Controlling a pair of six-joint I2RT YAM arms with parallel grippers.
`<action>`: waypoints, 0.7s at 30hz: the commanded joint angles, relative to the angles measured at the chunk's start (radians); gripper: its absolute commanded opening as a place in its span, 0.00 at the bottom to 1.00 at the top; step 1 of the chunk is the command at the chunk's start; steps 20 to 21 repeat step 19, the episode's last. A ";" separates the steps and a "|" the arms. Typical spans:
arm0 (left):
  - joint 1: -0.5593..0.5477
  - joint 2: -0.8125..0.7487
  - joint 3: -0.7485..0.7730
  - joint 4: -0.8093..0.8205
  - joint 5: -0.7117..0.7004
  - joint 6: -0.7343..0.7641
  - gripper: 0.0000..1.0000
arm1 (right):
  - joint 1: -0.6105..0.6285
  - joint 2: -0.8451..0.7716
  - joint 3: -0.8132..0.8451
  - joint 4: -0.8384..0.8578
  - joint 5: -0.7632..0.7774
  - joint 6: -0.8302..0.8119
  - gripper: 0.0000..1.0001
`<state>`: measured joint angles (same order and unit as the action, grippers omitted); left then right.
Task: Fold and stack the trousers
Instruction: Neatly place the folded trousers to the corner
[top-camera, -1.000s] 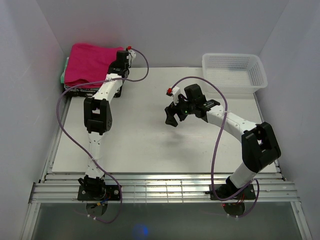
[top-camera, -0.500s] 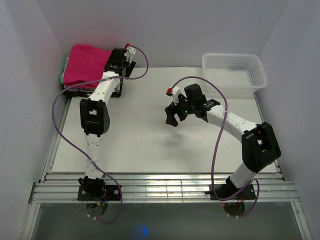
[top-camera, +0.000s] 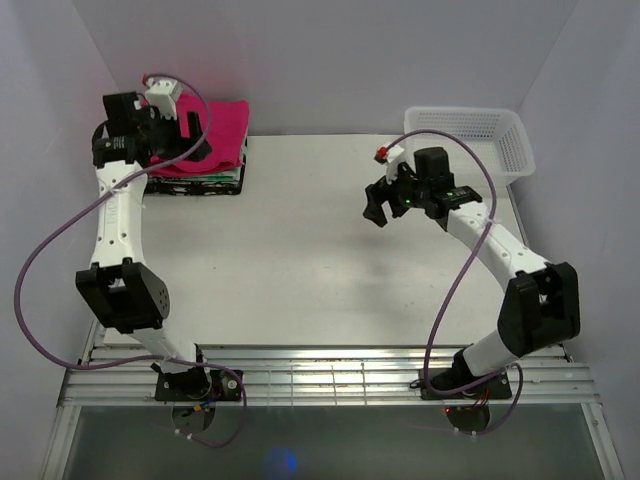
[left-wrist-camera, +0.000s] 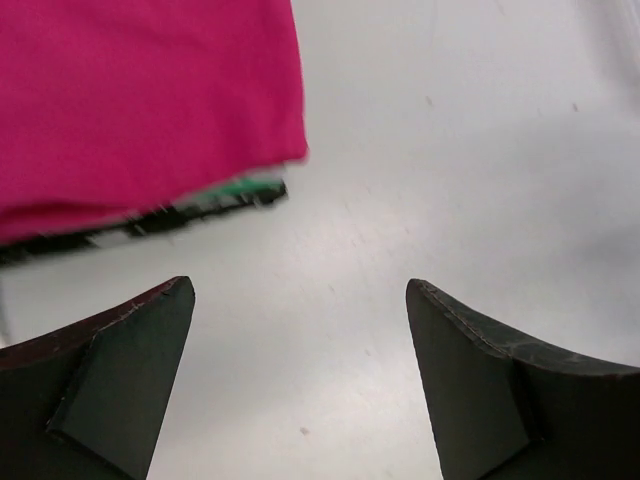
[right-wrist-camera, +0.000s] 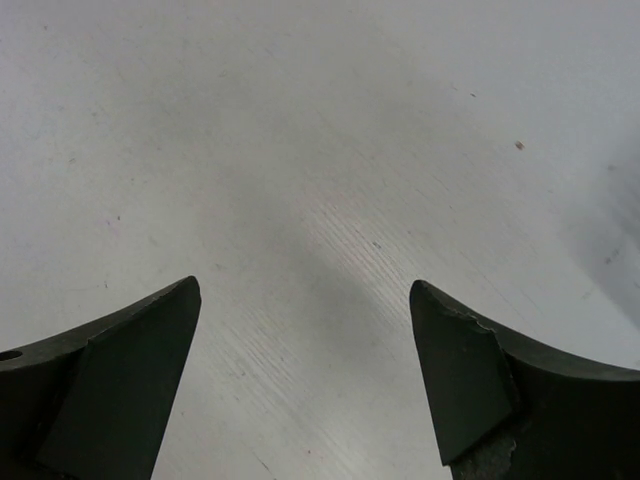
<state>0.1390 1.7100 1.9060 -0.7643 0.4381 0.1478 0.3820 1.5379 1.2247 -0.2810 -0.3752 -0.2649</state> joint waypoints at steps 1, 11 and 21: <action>-0.009 -0.073 -0.224 -0.110 0.186 -0.042 0.98 | -0.096 -0.120 -0.063 -0.032 -0.039 0.001 0.90; -0.006 -0.338 -0.815 0.031 0.070 0.045 0.98 | -0.285 -0.427 -0.419 -0.144 0.035 -0.036 0.90; -0.006 -0.374 -0.855 0.065 0.105 -0.010 0.98 | -0.354 -0.495 -0.464 -0.179 -0.014 -0.008 0.90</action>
